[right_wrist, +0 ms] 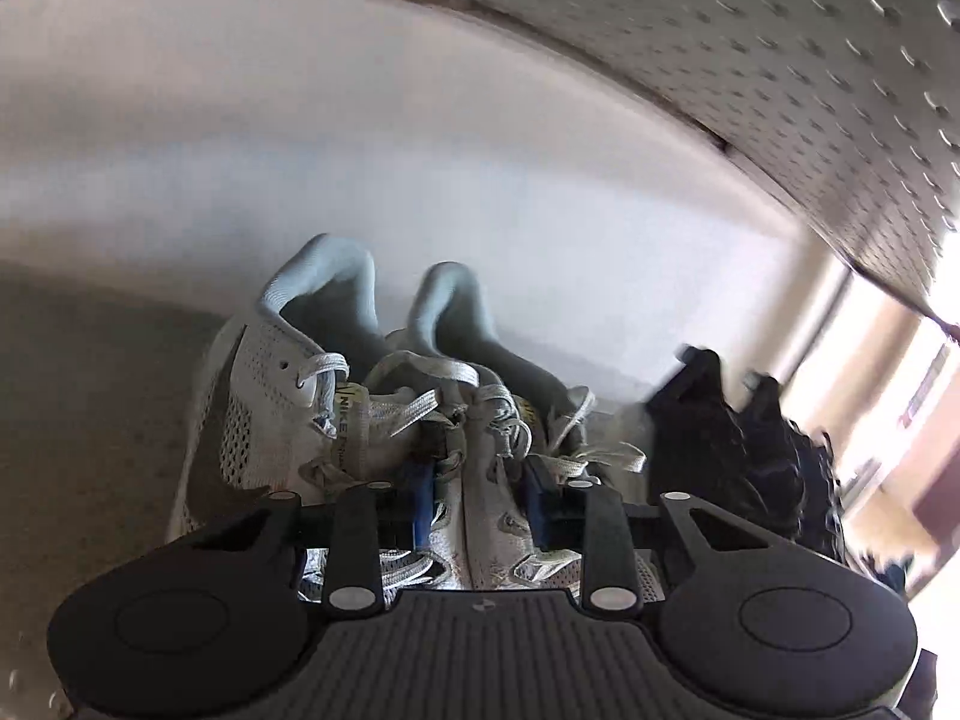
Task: Organize scattered shoes
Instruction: 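Push the grey pair straight on the shelf with the right gripper, then withdraw the right tool down toward the black teal-lined sneakers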
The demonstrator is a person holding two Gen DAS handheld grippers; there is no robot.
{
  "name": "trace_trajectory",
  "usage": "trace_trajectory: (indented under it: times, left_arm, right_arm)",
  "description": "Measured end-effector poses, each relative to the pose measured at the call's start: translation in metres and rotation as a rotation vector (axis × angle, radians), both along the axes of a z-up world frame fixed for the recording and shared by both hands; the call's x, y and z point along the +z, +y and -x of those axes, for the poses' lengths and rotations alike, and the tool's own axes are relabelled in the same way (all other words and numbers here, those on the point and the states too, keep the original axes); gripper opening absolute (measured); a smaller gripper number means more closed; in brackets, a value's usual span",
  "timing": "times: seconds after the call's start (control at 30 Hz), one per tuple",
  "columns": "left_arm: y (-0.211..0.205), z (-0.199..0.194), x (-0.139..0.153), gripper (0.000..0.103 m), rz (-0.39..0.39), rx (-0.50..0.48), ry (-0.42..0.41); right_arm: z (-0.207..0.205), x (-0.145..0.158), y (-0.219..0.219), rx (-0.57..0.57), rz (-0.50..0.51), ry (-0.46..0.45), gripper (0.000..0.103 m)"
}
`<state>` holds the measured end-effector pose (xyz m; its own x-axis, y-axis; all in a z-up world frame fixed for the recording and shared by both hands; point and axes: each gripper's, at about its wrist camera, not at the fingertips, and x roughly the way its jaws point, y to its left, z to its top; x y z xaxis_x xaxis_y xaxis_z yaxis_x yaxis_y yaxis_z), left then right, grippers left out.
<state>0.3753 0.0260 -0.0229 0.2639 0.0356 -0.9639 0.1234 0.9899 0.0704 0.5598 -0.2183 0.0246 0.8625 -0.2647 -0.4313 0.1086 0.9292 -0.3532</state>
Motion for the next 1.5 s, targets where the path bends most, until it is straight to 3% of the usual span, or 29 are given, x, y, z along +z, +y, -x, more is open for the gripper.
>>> trace_trajectory:
  times: [0.17,0.27,0.3,0.37,0.43,0.8,1.07,1.23,1.4,1.5]
  left_arm:
    - [0.007,0.000,0.003,0.101,-0.004,0.018,-0.006]
    - [0.012,0.004,0.008,0.101,-0.012,0.030,-0.022]
    - [0.013,0.006,0.009,0.101,-0.016,0.032,-0.027]
    - [0.015,0.009,0.013,0.101,-0.024,0.037,-0.039]
    - [0.015,0.015,0.017,0.101,-0.032,0.043,-0.055]
    - [0.017,0.056,0.051,0.101,0.004,0.064,-0.139]
    - [0.023,0.075,0.077,0.101,0.030,0.083,-0.216]
    - [0.027,0.084,0.079,0.101,0.014,0.087,-0.216]
    - [0.026,0.088,0.077,0.101,0.013,0.078,-0.209]
    - [0.024,0.085,0.070,0.101,0.000,0.070,-0.192]
  right_arm:
    - [-0.007,0.003,-0.004,-0.110,-0.070,0.006,0.029]
    - [-0.003,0.008,-0.013,-0.136,-0.176,0.028,0.043]
    - [-0.001,0.008,-0.017,-0.127,-0.202,0.031,0.054]
    - [0.004,0.012,-0.022,-0.111,-0.246,0.036,0.054]
    - [0.011,0.017,-0.021,-0.119,-0.254,0.041,0.072]
    - [0.105,0.060,0.016,-0.072,-0.293,0.087,0.076]
    - [0.209,0.100,0.032,-0.020,-0.558,0.192,0.090]
    - [0.270,0.075,0.036,-0.020,-0.627,0.338,0.094]
    - [0.248,0.048,0.050,-0.068,-0.622,0.503,0.092]
    - [0.241,0.042,0.065,-0.052,-0.560,0.525,0.093]
